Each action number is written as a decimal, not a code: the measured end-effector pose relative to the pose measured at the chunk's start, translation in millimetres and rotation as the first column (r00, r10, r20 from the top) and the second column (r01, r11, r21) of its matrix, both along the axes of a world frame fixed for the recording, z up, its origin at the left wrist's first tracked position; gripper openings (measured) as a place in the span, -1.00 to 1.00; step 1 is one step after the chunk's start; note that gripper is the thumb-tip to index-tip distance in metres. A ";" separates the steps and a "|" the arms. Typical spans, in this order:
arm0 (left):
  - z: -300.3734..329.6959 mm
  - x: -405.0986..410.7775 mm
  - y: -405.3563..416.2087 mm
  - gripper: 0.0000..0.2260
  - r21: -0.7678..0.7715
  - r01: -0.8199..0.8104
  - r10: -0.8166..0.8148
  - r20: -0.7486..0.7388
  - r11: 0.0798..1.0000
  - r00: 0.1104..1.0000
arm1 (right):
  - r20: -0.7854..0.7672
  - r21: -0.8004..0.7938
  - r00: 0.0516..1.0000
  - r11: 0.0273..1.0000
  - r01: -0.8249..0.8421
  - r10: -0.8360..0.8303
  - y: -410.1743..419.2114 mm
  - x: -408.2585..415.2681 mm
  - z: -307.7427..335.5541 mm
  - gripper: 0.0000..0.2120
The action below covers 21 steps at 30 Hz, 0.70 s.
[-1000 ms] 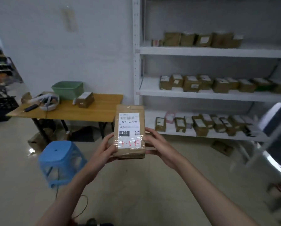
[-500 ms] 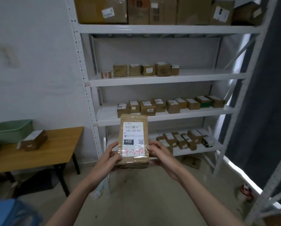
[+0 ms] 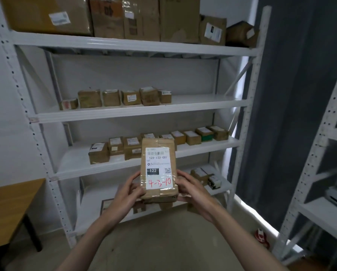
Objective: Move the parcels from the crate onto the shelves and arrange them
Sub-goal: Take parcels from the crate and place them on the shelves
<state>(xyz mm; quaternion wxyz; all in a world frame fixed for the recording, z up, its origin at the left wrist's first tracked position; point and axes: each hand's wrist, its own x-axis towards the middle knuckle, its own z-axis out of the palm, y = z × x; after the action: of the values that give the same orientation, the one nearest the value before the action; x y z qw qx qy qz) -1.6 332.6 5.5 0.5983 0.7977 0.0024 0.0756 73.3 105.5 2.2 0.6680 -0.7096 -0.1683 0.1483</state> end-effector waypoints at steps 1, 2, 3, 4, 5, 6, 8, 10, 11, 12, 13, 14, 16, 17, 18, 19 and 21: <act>0.0 14.0 -6.0 -0.58 0.010 0.022 -0.022 -0.007 1.000 1.000 | 0.001 0.006 1.000 1.000 0.022 -0.022 -8.1 9.2 0.0 -0.48; 0.3 28.6 -11.8 -0.57 0.019 0.045 -0.045 -0.012 0.999 0.999 | 0.002 0.017 0.999 0.999 0.036 -0.036 -15.2 19.8 -1.1 -0.52; 1.1 43.1 -17.9 -0.56 0.018 0.068 -0.067 -0.017 0.998 0.998 | -0.001 0.028 0.999 0.998 0.049 -0.049 -21.9 29.3 -0.7 -0.56; 3.3 56.9 -24.7 -0.55 0.018 0.085 -0.085 -0.015 0.996 0.996 | -0.005 0.037 0.998 0.997 0.067 -0.066 -28.0 39.1 0.3 -0.60; 5.6 71.8 -31.0 -0.54 0.018 0.098 -0.097 -0.014 0.995 0.995 | -0.007 0.043 0.996 0.995 0.090 -0.090 -33.5 49.9 1.6 -0.62; 8.2 86.2 -37.3 -0.54 0.022 0.111 -0.111 -0.010 0.994 0.994 | -0.004 0.042 0.994 0.993 0.111 -0.111 -39.4 61.8 1.4 -0.63; 13.8 116.7 -47.3 -0.57 0.014 0.135 -0.135 -0.004 0.991 0.991 | 0.006 0.030 0.988 0.988 0.154 -0.154 -48.2 86.2 4.5 -0.65; 19.6 148.1 -53.9 -0.60 0.002 0.155 -0.155 0.004 0.988 0.988 | 0.006 0.024 0.983 0.983 0.183 -0.184 -55.1 114.7 9.0 -0.67; 22.0 165.6 -56.0 -0.60 -0.006 0.160 -0.160 0.013 0.987 0.987 | 0.003 0.020 0.979 0.979 0.202 -0.202 -57.6 131.4 12.0 -0.67; 25.8 182.2 -57.7 -0.58 -0.014 0.159 -0.159 0.027 0.987 0.987 | 0.002 0.015 0.976 0.976 0.217 -0.217 -59.7 148.7 16.2 -0.67; 31.6 199.5 -58.9 -0.57 -0.016 0.155 -0.154 0.046 0.988 0.987 | 0.006 0.010 0.973 0.973 0.232 -0.232 -60.7 166.9 22.4 -0.67; 38.8 217.6 -59.1 -0.57 -0.005 0.149 -0.148 0.067 0.989 0.987 | 0.018 0.004 0.971 0.972 0.237 -0.237 -60.3 185.2 30.5 -0.66; 55.8 255.8 -58.9 -0.59 -0.001 0.157 -0.156 0.096 0.988 0.983 | 0.039 0.002 0.967 0.967 0.253 -0.253 -58.5 221.6 50.8 -0.65; 64.5 275.4 -58.4 -0.59 -0.015 0.170 -0.167 0.106 0.985 0.980 | 0.051 0.006 0.963 0.964 0.264 -0.264 -57.3 239.0 62.0 -0.65; 72.8 295.1 -58.0 -0.58 -0.022 0.180 -0.176 0.119 0.983 0.977 | 0.064 0.014 0.960 0.962 0.274 -0.274 -56.1 255.8 73.2 -0.66; 80.9 315.3 -57.7 -0.58 -0.023 0.187 -0.182 0.136 0.982 0.974 | 0.078 0.027 0.956 0.959 0.281 -0.282 -55.0 272.5 84.1 -0.68; 95.6 352.3 -59.1 -0.58 -0.026 0.192 -0.185 0.161 0.981 0.969 | 0.115 0.040 0.945 0.952 0.305 -0.307 -54.9 305.1 100.5 -0.69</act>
<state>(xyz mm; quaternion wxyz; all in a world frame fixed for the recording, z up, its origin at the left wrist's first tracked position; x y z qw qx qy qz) 350.8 273.6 101.1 0.6176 0.7731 -0.1193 0.0814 378.4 50.6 102.7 0.6792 -0.7274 -0.0976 -0.0021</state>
